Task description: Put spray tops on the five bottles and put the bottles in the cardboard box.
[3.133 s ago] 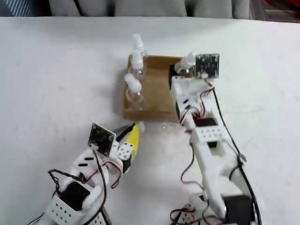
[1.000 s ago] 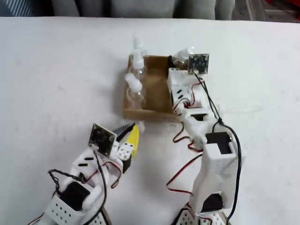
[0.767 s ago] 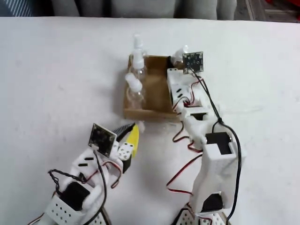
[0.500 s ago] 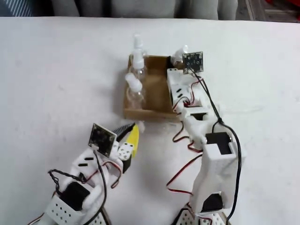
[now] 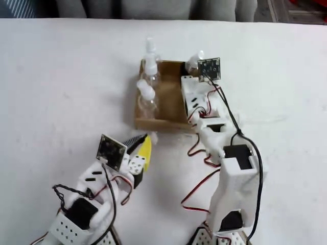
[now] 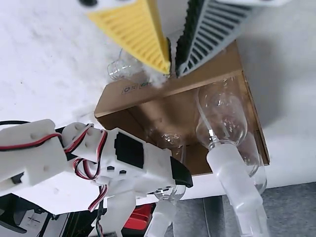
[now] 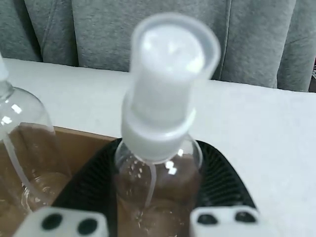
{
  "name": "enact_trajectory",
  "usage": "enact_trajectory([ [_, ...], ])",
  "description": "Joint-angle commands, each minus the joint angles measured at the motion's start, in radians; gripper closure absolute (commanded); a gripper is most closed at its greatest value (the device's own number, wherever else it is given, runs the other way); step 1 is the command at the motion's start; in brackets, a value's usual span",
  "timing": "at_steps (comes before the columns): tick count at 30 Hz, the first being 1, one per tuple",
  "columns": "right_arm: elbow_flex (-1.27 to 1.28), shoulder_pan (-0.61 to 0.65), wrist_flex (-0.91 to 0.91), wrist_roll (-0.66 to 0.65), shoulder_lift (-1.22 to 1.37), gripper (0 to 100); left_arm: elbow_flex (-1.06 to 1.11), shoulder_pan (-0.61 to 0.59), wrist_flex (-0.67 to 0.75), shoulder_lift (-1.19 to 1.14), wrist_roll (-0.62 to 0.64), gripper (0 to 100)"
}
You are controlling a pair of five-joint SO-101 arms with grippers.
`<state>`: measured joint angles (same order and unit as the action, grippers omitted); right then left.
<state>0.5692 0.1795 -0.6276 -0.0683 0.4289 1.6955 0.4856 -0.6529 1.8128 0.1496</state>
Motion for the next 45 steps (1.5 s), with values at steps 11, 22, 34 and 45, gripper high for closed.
enact_trajectory([
  [11, 0.068, 0.025, 0.015, -0.006, -0.021, 98.2, -0.003, -0.010, -0.003, 0.007, -0.011, 98],
  [22, 0.066, 0.016, 0.013, -0.011, 0.022, 98.2, -0.003, -0.010, -0.005, 0.007, -0.011, 98],
  [34, 0.064, 0.016, 0.015, -0.011, 0.019, 98.1, -0.003, -0.010, -0.005, 0.007, -0.011, 98],
  [45, 0.069, 0.021, 0.015, -0.009, 0.024, 90.2, -0.003, -0.010, -0.005, 0.007, -0.011, 98],
])
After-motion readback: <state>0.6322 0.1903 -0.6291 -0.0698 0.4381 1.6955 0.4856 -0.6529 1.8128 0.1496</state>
